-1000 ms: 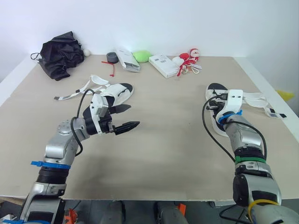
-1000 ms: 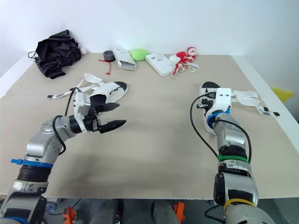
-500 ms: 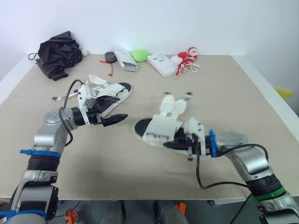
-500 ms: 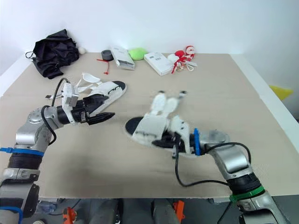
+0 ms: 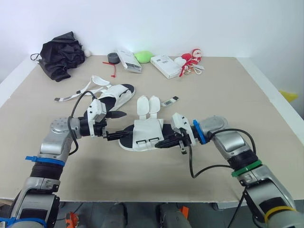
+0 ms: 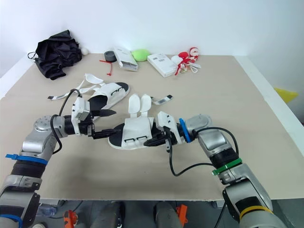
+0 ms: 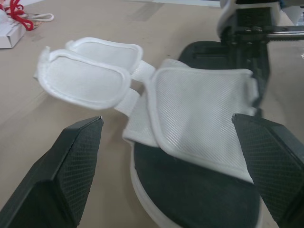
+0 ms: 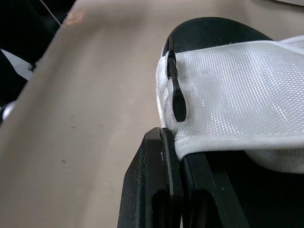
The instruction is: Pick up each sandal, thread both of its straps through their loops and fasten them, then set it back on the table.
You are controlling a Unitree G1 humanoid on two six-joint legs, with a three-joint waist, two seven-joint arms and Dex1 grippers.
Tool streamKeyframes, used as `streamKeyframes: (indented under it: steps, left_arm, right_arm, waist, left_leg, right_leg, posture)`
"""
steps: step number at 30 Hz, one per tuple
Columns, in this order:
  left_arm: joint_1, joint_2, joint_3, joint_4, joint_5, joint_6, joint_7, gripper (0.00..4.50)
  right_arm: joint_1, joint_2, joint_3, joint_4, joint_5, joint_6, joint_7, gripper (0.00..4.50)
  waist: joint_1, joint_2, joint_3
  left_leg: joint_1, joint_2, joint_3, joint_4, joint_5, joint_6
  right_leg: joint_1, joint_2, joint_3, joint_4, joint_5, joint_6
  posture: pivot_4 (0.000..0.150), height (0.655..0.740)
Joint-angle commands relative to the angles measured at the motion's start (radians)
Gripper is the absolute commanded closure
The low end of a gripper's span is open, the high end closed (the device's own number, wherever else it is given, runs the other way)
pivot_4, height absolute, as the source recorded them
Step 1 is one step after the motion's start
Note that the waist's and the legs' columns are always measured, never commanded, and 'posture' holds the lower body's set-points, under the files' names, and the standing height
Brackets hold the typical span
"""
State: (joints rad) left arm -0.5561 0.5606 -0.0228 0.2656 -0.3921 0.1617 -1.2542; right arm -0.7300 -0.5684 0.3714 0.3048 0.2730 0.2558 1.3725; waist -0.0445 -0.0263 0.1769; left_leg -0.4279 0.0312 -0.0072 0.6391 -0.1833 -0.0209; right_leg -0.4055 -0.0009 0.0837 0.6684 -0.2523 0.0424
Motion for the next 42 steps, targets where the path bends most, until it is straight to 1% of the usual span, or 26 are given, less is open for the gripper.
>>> streamKeyframes:
  steps: [1, 8, 15, 20, 21, 22, 23, 25, 26, 27, 29, 30, 31, 32, 33, 34, 38, 42]
  left_arm:
    - [-0.014, 0.003, 0.017, -0.015, -0.001, -0.02, 0.001, 0.0]
    - [-0.007, 0.0, 0.013, 0.005, 0.003, -0.029, -0.002, 0.0]
    - [-0.04, -0.033, -0.024, 0.058, 0.031, -0.057, -0.021, 0.0]
    - [-0.062, -0.055, -0.058, 0.081, 0.045, -0.071, -0.067, 0.0]
    - [-0.07, -0.059, -0.065, 0.09, 0.048, -0.075, -0.078, 0.26]
    - [-0.087, -0.062, -0.075, 0.113, 0.056, -0.087, -0.096, 0.83]
    - [-0.104, -0.066, -0.081, 0.141, 0.067, -0.104, -0.105, 0.83]
    - [-0.143, -0.074, -0.087, 0.2, 0.074, -0.118, -0.13, 1.58]
    - [-0.159, -0.08, -0.083, 0.222, 0.07, -0.116, -0.139, 2.11]
    - [-0.177, -0.086, -0.077, 0.242, 0.06, -0.104, -0.149, 2.21]
    - [-0.207, -0.091, -0.071, 0.286, 0.059, -0.107, -0.163, 3.08]
    - [-0.217, -0.091, -0.072, 0.306, 0.064, -0.113, -0.172, 3.3]
    - [-0.225, -0.089, -0.074, 0.323, 0.069, -0.119, -0.181, 3.63]
    - [-0.236, -0.09, -0.076, 0.345, 0.076, -0.129, -0.189, 4.05]
    - [-0.252, -0.092, -0.075, 0.373, 0.083, -0.14, -0.193, 4.38]
    - [-0.267, -0.094, -0.074, 0.398, 0.088, -0.149, -0.195, 4.46]
    - [-0.311, -0.103, -0.089, 0.481, 0.132, -0.206, -0.196, 4.46]
    - [-0.313, -0.11, -0.116, 0.511, 0.176, -0.263, -0.232, 4.46]
  right_arm:
    - [-0.008, -0.029, -0.051, 0.059, -0.022, -0.009, 0.008, 4.41]
    - [0.064, -0.062, -0.078, -0.005, -0.009, -0.002, 0.051, 4.41]
    - [0.055, -0.033, -0.085, -0.004, -0.013, 0.011, 0.036, 4.41]
    - [0.063, -0.028, -0.082, -0.015, -0.022, 0.011, 0.043, 4.41]
    - [0.062, -0.026, -0.082, -0.015, -0.023, 0.013, 0.042, 4.47]
    - [0.061, -0.023, -0.082, -0.015, -0.022, 0.014, 0.04, 4.5]
    - [0.061, -0.021, -0.082, -0.016, -0.023, 0.014, 0.039, 4.5]
    - [0.068, -0.02, -0.083, -0.025, -0.024, 0.017, 0.035, 4.5]
    - [0.074, -0.021, -0.082, -0.035, -0.025, 0.018, 0.036, 4.5]
    - [0.082, -0.025, -0.083, -0.051, -0.022, 0.022, 0.037, 4.5]
    - [0.095, -0.031, -0.087, -0.075, -0.019, 0.029, 0.038, 4.5]
    - [0.1, -0.033, -0.09, -0.083, -0.019, 0.033, 0.038, 4.5]
    - [0.103, -0.034, -0.092, -0.089, -0.018, 0.036, 0.038, 4.5]
    - [0.107, -0.034, -0.094, -0.095, -0.017, 0.039, 0.037, 4.5]
    - [0.112, -0.034, -0.095, -0.096, -0.023, 0.033, 0.031, 4.5]
    - [0.116, -0.033, -0.095, -0.096, -0.026, 0.032, 0.027, 4.5]
    - [0.13, -0.031, -0.091, -0.101, -0.027, 0.032, 0.026, 4.5]
    - [0.132, -0.022, -0.094, -0.104, -0.026, 0.036, 0.016, 4.5]
  waist:
    - [0.001, 0.0, 0.0]
    - [0.002, 0.0, 0.0]
    - [0.001, 0.0, 0.0]
    - [0.0, 0.0, 0.0]
    - [0.0, 0.0, 0.0]
    - [0.0, 0.0, 0.0]
    - [0.0, 0.0, 0.0]
    - [0.0, 0.0, 0.0]
    - [0.001, 0.0, 0.0]
    - [0.0, 0.0, 0.0]
    - [-0.001, 0.0, 0.0]
    - [-0.001, 0.0, 0.0]
    - [-0.001, 0.0, 0.0]
    - [-0.002, 0.0, 0.0]
    - [-0.002, 0.0, 0.0]
    - [-0.002, 0.0, 0.0]
    - [-0.001, 0.0, 0.0]
    - [-0.001, 0.0, 0.0]
  left_leg:
    - [0.0, 0.0, 0.0, 0.0, 0.0, 0.0]
    - [-0.001, -0.001, 0.0, 0.0, 0.0, 0.0]
    - [0.0, -0.001, 0.0, 0.0, 0.0, 0.0]
    - [0.0, -0.001, 0.0, 0.0, 0.0, 0.0]
    - [0.0, -0.001, 0.0, 0.0, 0.0, 0.0]
    - [0.0, -0.001, 0.0, 0.0, 0.0, 0.0]
    - [0.0, -0.001, 0.0, 0.0, 0.0, 0.0]
    - [0.0, -0.001, 0.0, 0.0, 0.0, 0.0]
    - [0.0, -0.001, -0.001, 0.0, 0.0, 0.0]
    - [0.0, -0.001, -0.001, 0.0, 0.0, 0.0]
    - [0.0, -0.001, -0.001, 0.0, 0.0, 0.0]
    - [0.0, -0.001, -0.001, -0.001, 0.0, 0.0]
    - [0.0, -0.001, -0.001, -0.001, 0.0, 0.0]
    - [-0.001, -0.001, -0.001, -0.001, 0.0, 0.0]
    - [0.0, -0.001, -0.001, -0.001, 0.0, 0.0]
    - [0.0, -0.001, -0.001, -0.001, 0.0, 0.0]
    - [-0.001, -0.001, -0.001, -0.001, 0.0, 0.0]
    - [-0.001, -0.001, -0.001, -0.001, 0.0, 0.0]
  right_leg:
    - [0.0, 0.0, 0.0, 0.0, 0.0, 0.0]
    - [0.0, -0.001, 0.0, 0.0, 0.0, -0.001]
    - [0.0, -0.001, -0.001, 0.0, 0.0, 0.0]
    - [0.0, -0.001, -0.001, 0.0, 0.0, -0.001]
    - [0.0, -0.001, 0.0, 0.0, 0.0, -0.001]
    - [0.0, -0.001, 0.0, 0.0, 0.0, -0.001]
    - [0.0, -0.001, 0.0, 0.0, 0.0, -0.001]
    - [0.0, 0.0, -0.001, 0.0, 0.0, 0.0]
    - [0.0, 0.0, -0.001, 0.001, 0.0, 0.0]
    - [0.0, 0.0, -0.001, 0.001, 0.0, 0.0]
    - [0.0, 0.0, 0.0, 0.001, 0.0, 0.0]
    - [0.0, 0.0, 0.0, 0.001, 0.0, 0.0]
    - [0.0, 0.0, 0.0, 0.001, 0.0, 0.0]
    - [-0.001, 0.0, 0.0, 0.001, 0.0, 0.0]
    - [-0.001, 0.0, 0.0, 0.001, 0.0, -0.001]
    - [-0.001, 0.0, 0.0, 0.001, 0.0, -0.001]
    - [-0.001, 0.0, -0.001, 0.001, 0.0, 0.0]
    - [0.0, 0.0, 0.0, 0.001, 0.0, 0.0]
  posture:
    - [0.15, 0.74]
    - [0.15, 0.74]
    - [0.15, 0.74]
    - [0.15, 0.74]
    - [0.15, 0.74]
    - [0.15, 0.74]
    - [0.15, 0.74]
    - [0.15, 0.74]
    - [0.15, 0.74]
    - [0.15, 0.74]
    - [0.15, 0.74]
    - [0.15, 0.74]
    - [0.15, 0.74]
    - [0.15, 0.74]
    - [0.15, 0.74]
    - [0.15, 0.74]
    - [0.15, 0.74]
    - [0.15, 0.74]
